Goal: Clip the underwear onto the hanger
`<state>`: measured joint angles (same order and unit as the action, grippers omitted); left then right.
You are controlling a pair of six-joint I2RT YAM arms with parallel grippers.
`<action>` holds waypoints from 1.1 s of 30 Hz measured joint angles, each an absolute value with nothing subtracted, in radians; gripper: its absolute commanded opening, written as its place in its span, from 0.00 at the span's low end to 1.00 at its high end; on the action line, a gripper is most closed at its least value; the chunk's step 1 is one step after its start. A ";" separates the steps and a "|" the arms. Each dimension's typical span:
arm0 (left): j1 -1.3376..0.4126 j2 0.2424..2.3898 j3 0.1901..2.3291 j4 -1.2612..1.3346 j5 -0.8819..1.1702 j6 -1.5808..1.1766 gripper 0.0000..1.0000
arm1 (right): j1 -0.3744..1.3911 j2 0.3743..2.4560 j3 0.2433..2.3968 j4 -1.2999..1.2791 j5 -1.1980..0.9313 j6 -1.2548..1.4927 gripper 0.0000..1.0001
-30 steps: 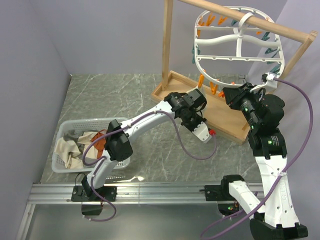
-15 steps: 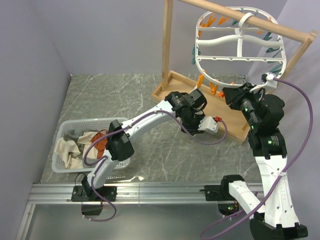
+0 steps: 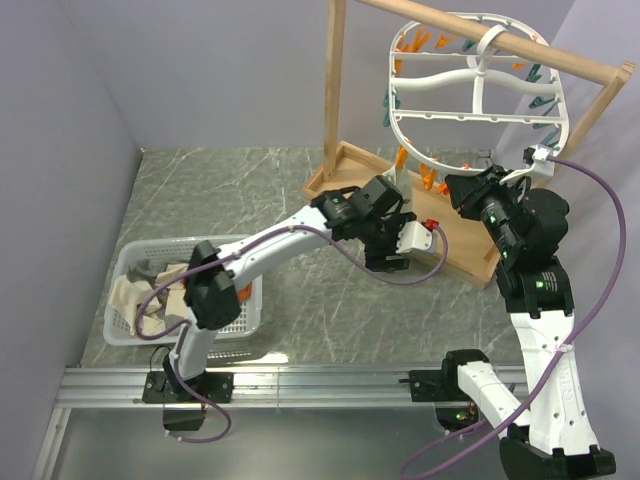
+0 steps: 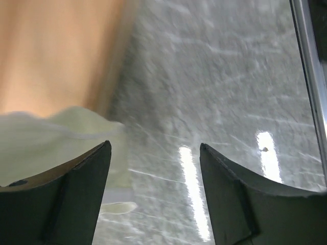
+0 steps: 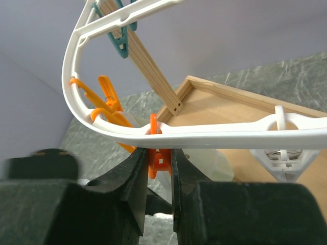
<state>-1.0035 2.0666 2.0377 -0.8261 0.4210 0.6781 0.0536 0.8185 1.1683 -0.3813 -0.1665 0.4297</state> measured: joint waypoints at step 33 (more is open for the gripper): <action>-0.756 1.597 0.740 0.667 0.406 -0.468 0.90 | 0.054 0.800 1.151 -0.361 -0.163 0.429 0.00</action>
<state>-0.7563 1.5967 0.7399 0.6674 0.4065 -0.4683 0.0536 0.7998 1.1515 -0.3614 -0.1631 0.4294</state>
